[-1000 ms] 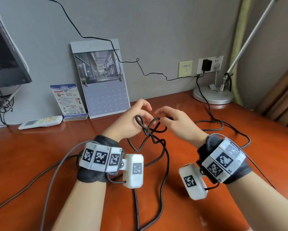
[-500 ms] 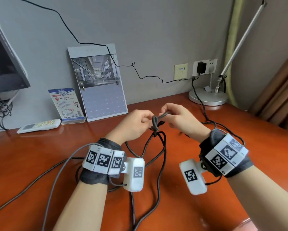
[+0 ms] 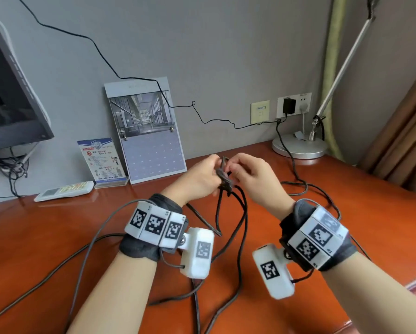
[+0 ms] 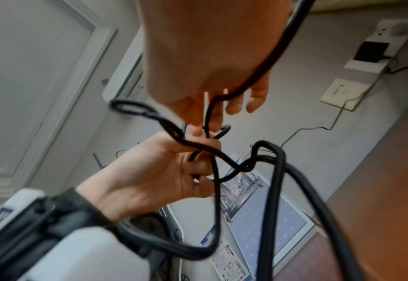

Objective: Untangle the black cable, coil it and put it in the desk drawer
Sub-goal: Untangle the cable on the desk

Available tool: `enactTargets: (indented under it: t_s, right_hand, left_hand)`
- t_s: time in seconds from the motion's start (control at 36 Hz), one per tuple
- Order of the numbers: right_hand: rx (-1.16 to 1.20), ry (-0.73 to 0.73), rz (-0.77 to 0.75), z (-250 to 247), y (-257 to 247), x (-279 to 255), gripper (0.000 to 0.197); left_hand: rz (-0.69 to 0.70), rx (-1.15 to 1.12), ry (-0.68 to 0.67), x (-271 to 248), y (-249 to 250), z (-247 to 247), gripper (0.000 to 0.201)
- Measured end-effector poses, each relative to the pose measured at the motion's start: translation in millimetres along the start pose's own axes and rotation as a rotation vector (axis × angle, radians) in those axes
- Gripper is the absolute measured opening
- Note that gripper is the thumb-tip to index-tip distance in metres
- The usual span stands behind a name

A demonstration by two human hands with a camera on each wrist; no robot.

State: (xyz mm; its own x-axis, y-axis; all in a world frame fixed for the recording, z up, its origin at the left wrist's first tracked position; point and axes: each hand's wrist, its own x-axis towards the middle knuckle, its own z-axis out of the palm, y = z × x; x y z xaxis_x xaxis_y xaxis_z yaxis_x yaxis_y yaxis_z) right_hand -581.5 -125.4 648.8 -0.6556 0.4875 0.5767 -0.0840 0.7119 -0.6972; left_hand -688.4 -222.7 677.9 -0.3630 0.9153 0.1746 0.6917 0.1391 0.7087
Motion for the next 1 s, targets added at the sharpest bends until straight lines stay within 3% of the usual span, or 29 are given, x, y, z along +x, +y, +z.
enactTargets:
  t_s: [0.08,0.17,0.31,0.36,0.53,0.64,0.72,0.81,0.89,1.0]
  right_hand:
    - [0.031,-0.029,-0.013,4.9,-5.8,-4.3,0.028]
    - [-0.062,0.004,-0.060,8.0,-6.4,-7.7,0.019]
    - [-0.124,-0.166,-0.144,0.4,2.1,-9.3,0.039]
    - [-0.082,-0.095,-0.115,3.2,2.6,-10.0,0.039]
    - [-0.046,0.218,-0.071,2.7,1.0,-6.3,0.022]
    - [-0.209,0.368,0.090,-8.3,14.3,1.9,0.013]
    - [-0.326,0.395,0.315,-24.6,35.2,9.9,0.017]
    - [-0.365,0.328,0.522,-42.4,63.0,13.0,0.029]
    - [-0.361,0.319,0.666,-60.1,86.2,9.2,0.034]
    - [-0.283,0.368,0.765,-73.1,116.5,3.5,0.060]
  left_hand:
    - [-0.039,0.080,0.090,4.9,0.8,-1.9,0.010]
    - [-0.060,0.057,0.054,6.8,3.9,-3.8,0.009]
    - [-0.092,-0.031,0.076,4.4,10.2,-5.4,0.041]
    - [-0.090,-0.005,0.059,7.6,9.7,-3.8,0.031]
    - [-0.061,0.024,0.067,17.4,7.7,0.1,0.029]
    - [-0.003,-0.022,0.197,15.7,3.7,-13.1,0.034]
    - [0.035,-0.438,0.321,11.0,10.8,-32.6,0.022]
    - [0.050,-0.916,0.357,5.7,4.2,-65.0,0.057]
    - [0.024,-1.008,0.347,-5.0,-9.2,-97.5,0.060]
    - [-0.065,-0.950,0.520,-10.8,-48.0,-137.8,0.059]
